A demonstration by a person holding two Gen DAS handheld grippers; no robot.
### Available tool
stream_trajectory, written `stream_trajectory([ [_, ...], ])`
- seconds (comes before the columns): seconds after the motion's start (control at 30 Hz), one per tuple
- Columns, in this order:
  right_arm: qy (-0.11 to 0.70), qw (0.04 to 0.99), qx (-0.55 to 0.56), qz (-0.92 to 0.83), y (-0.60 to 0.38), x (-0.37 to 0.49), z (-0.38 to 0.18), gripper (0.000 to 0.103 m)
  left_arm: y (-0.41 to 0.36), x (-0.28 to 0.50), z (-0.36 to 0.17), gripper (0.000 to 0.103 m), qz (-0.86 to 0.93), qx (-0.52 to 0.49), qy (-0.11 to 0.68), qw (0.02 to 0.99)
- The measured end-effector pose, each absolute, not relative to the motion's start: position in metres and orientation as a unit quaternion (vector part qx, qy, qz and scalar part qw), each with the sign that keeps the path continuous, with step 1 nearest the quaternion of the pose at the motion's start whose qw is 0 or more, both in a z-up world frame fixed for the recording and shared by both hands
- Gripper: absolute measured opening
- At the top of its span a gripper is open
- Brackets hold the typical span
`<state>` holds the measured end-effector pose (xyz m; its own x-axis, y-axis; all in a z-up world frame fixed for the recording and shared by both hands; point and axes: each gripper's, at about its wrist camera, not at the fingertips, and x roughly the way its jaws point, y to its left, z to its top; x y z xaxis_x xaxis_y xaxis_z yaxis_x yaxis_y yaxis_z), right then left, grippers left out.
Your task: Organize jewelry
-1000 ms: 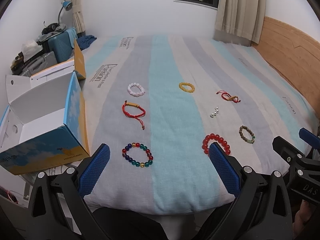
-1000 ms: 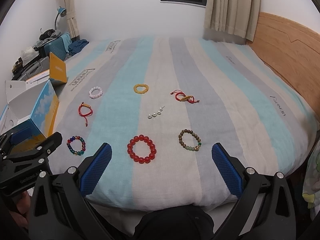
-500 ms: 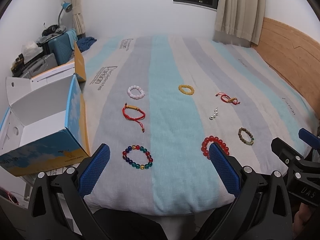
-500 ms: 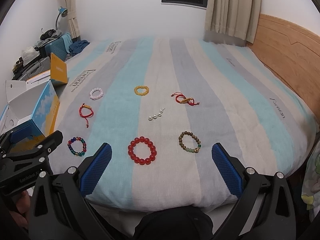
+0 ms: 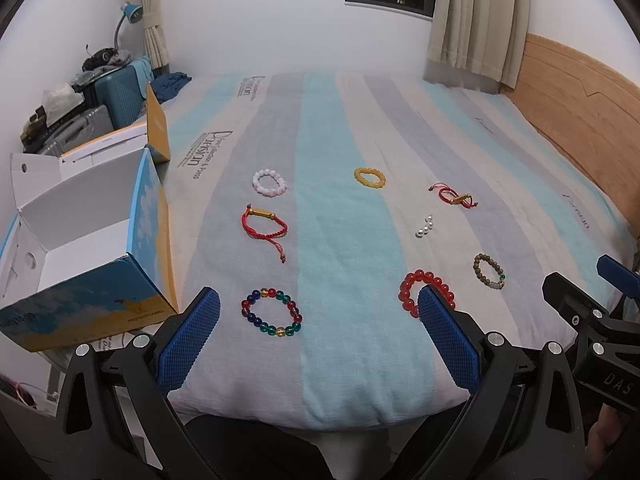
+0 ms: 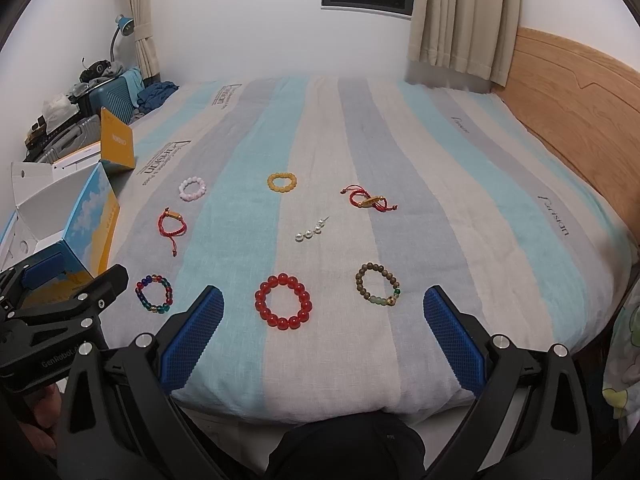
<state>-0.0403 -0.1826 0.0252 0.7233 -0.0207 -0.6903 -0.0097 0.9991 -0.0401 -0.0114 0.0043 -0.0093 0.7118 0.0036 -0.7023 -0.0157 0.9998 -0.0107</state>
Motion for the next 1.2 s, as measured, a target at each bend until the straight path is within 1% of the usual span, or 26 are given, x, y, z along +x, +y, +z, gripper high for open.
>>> stream_trajectory([
  [0.23, 0.375, 0.927, -0.021, -0.003, -0.185, -0.037, 0.024, 0.096, 0.007, -0.005, -0.014, 0.097, 0.006, -0.011, 0.39, 0.921],
  [0.47, 0.401, 0.915, -0.036, -0.008, -0.206, -0.007, 0.014, 0.096, 0.02, 0.014, -0.038, 0.097, 0.015, -0.01, 0.42, 0.907],
  [0.67, 0.439, 0.897, -0.049, -0.017, -0.23, 0.028, -0.011, 0.096, 0.027, 0.038, -0.07, 0.097, 0.014, -0.002, 0.452, 0.892],
  [0.93, 0.492, 0.868, -0.055, -0.033, -0.272, 0.069, -0.057, 0.096, 0.049, 0.067, -0.108, 0.097, 0.011, -0.01, 0.489, 0.872],
  [1.2, 0.532, 0.845, -0.037, -0.033, -0.299, 0.094, -0.098, 0.095, 0.05, 0.086, -0.144, 0.096, 0.015, -0.007, 0.526, 0.85],
])
